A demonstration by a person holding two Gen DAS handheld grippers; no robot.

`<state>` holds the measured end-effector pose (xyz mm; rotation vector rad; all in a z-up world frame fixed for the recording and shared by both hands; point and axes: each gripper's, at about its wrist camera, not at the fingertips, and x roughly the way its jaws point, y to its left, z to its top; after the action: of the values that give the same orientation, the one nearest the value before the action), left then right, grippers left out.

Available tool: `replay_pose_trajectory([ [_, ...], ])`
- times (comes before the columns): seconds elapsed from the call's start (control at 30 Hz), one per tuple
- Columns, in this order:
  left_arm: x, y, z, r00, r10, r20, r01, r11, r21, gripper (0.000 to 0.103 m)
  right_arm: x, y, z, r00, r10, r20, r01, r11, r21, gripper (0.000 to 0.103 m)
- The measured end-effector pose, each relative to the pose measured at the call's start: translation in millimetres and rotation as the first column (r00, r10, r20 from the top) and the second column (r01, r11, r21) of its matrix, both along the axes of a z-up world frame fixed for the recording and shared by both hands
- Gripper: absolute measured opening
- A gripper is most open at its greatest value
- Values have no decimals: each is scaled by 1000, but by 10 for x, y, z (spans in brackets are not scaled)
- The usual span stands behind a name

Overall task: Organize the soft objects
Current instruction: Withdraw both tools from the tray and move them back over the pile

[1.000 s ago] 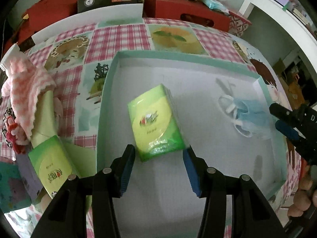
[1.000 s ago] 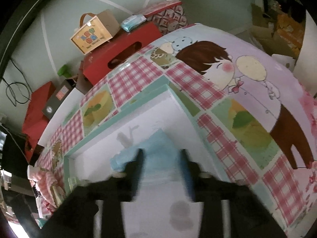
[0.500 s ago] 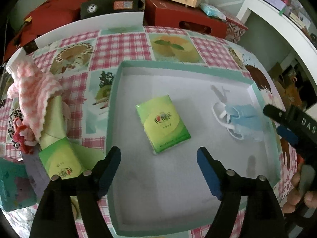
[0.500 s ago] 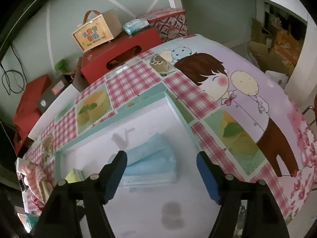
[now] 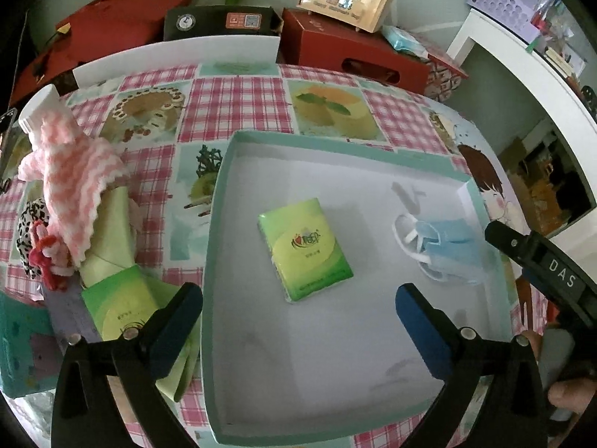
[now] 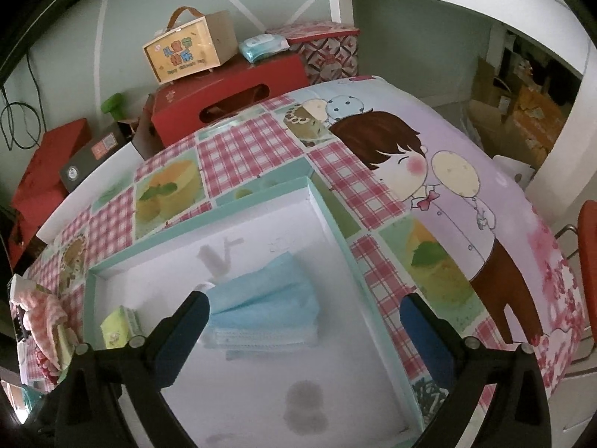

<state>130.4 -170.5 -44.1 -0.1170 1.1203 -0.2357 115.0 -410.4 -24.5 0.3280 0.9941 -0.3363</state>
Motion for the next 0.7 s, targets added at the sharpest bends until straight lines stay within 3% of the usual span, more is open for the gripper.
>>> replay_pose_trajectory([
  [0.27,-21,39,115,998,2,55,-1,1000,-13,103,-32,-32,54,999,-28,34,26,999,40,103],
  [0.7,47,353,346,993,44,110,-37,997,-67,103,37,166,151,997,27,76,-33,996,81,103],
])
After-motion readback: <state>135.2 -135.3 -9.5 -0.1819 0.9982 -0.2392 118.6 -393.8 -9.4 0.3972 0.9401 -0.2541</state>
